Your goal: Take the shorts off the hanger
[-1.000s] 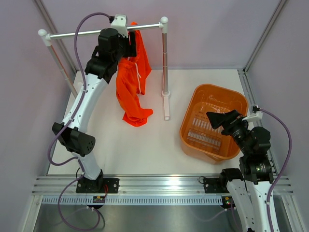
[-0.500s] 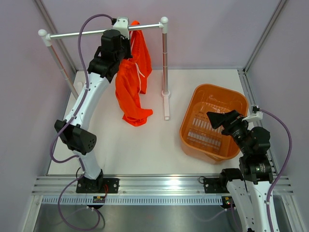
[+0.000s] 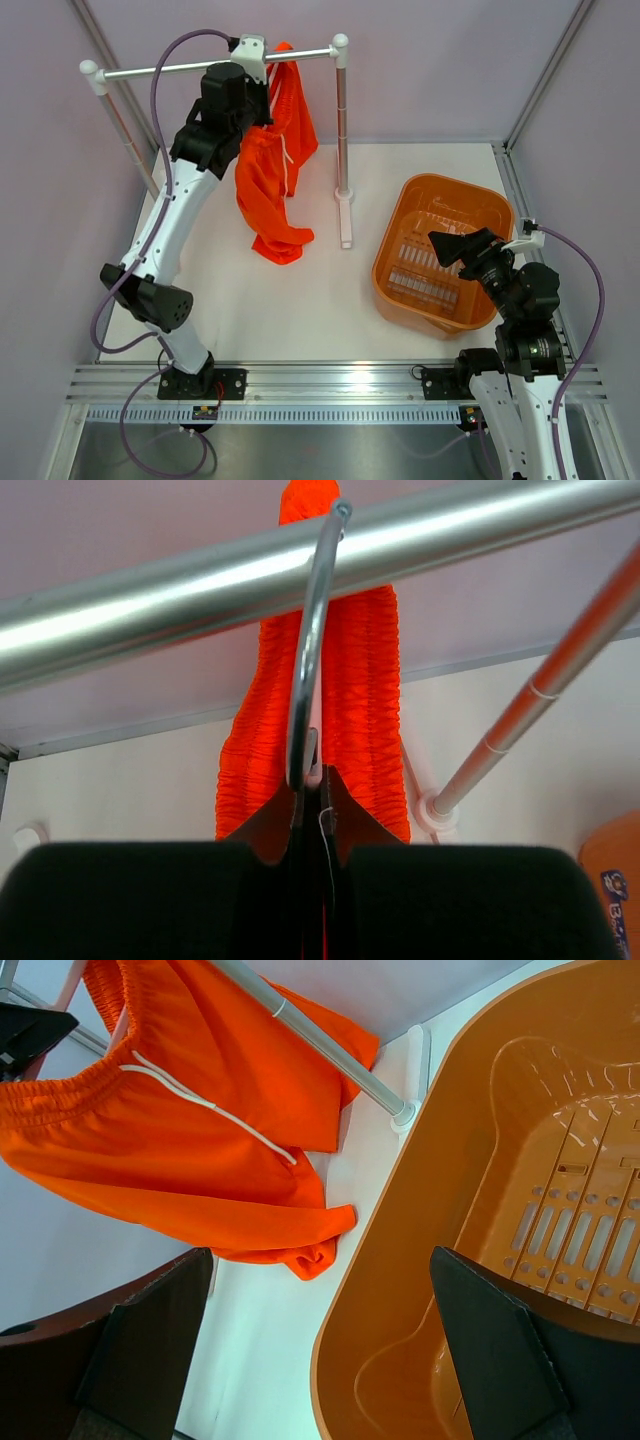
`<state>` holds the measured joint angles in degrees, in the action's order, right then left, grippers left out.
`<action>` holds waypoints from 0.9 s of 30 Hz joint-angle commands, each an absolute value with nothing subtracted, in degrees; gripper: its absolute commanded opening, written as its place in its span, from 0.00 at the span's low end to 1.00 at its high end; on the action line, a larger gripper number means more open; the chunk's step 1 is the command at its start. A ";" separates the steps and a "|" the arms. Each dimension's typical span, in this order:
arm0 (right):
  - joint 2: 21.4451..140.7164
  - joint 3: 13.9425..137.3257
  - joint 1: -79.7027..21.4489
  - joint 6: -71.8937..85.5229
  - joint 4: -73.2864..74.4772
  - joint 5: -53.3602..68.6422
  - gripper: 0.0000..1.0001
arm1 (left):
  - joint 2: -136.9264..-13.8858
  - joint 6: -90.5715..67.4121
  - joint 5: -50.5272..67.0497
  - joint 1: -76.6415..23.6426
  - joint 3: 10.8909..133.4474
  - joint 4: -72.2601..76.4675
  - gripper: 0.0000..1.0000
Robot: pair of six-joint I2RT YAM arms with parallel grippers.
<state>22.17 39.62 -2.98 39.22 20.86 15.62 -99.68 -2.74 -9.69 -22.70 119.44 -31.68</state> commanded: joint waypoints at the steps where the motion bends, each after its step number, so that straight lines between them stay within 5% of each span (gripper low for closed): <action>1: 21.80 40.25 -2.81 38.14 19.87 14.85 0.99 | -93.00 -1.06 -10.37 -23.73 118.40 -26.63 0.00; 12: 23.82 41.31 -2.81 37.18 19.86 16.52 1.00 | -89.13 -2.63 -10.46 -24.43 114.44 -29.88 0.00; 27: 30.58 50.18 -2.81 32.96 25.57 29.88 0.99 | -65.75 -5.98 -9.49 -38.64 89.76 -35.59 0.00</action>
<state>30.61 47.00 -2.98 33.93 25.26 25.61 -70.24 -5.45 -9.78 -33.85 92.60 -37.60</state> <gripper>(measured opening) 0.993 0.043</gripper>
